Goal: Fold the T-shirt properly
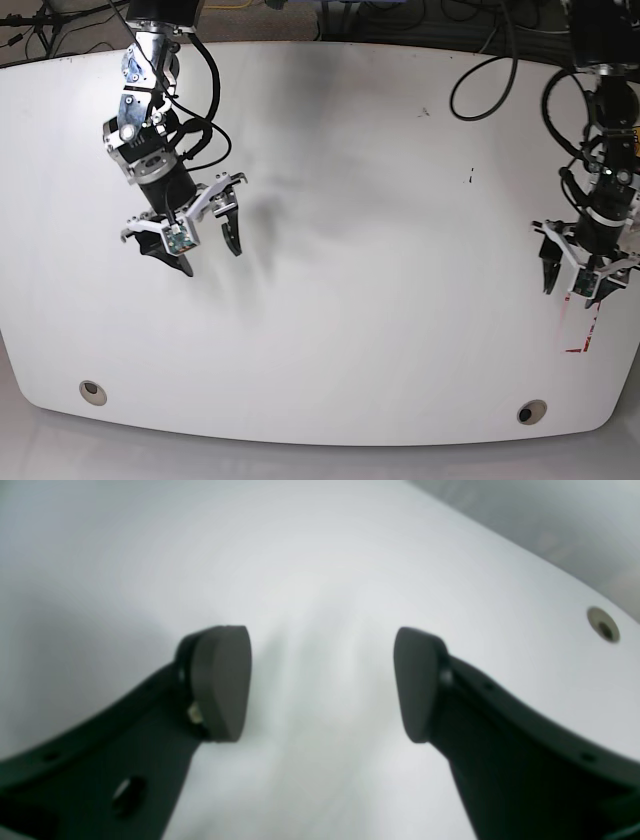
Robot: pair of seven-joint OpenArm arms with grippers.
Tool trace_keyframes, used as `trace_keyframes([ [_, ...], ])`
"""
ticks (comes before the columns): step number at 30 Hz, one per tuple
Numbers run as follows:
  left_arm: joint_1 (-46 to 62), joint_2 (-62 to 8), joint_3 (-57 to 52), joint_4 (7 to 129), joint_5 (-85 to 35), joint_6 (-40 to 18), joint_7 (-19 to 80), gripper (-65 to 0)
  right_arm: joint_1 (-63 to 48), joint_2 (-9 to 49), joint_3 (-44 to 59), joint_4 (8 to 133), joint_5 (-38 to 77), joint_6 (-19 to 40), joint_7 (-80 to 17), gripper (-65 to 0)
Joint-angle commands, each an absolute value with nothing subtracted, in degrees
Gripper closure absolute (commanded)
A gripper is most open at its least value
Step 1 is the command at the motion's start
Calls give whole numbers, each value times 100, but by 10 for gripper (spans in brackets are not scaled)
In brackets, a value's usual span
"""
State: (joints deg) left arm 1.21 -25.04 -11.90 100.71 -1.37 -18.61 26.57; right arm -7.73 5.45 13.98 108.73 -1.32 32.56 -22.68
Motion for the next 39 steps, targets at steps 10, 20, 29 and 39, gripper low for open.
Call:
trace_keyframes([
  [10, 1719, -1262, -1262, 10545, 180, -1270, -127, -371, -2114, 514, 1851, 10888, -13, 2967, -769, -430],
  [20, 3556, -488, -1226, 11125, 171, -980, -312, -371, -3521, 66, 2316, 11029, -13, 3029, -31, -430],
  [29, 5130, -31, -1051, 11336, 171, -1007, -321, -368, -4567, 40, 2308, 10897, 681, 3029, 101, -430],
  [39, 6431, -365, -637, 11108, 145, -1007, -286, -368, -5631, 22, 2316, 10624, 1059, 3029, 541, -430],
])
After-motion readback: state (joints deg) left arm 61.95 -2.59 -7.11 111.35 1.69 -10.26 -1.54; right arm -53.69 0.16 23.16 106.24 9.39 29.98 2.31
